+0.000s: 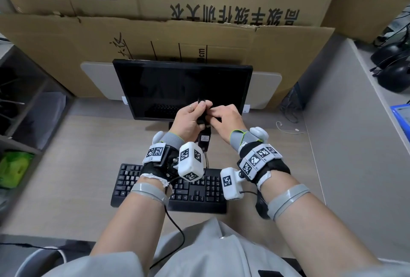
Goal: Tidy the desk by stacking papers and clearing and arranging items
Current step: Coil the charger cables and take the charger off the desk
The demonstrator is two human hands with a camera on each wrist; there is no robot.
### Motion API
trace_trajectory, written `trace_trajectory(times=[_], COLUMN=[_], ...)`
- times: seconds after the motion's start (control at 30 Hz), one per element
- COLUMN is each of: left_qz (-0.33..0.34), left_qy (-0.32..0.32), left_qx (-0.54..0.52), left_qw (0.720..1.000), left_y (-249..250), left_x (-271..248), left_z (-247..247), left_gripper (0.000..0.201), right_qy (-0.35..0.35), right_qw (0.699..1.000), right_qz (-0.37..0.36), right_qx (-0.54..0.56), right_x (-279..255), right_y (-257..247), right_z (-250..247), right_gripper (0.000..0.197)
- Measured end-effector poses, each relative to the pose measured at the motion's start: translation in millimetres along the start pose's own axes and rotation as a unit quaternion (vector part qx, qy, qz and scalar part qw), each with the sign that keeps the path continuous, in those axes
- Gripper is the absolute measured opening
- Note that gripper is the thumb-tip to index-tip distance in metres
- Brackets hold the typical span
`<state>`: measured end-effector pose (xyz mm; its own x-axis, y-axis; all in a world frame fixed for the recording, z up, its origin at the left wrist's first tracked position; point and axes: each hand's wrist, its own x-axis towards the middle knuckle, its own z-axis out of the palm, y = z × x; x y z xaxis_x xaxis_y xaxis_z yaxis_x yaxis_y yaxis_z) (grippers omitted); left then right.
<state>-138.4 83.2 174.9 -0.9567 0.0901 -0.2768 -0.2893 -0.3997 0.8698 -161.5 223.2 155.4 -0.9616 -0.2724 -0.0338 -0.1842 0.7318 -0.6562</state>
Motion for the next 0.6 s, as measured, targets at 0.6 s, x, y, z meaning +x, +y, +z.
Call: trace_trajectory(times=[0.6], left_qz=[0.092], left_qy=[0.034], left_qx=[0.154], left_qw=[0.983], left_y=[9.8], left_x=[3.5], left_z=[-1.2], left_gripper=[0.025], right_qy=[-0.095], right_qw=[0.957], right_qz=[0.032], right_qx=[0.273], right_x=[-5.7], right_y=[-19.8], right_z=[-2.0], right_gripper=[0.017])
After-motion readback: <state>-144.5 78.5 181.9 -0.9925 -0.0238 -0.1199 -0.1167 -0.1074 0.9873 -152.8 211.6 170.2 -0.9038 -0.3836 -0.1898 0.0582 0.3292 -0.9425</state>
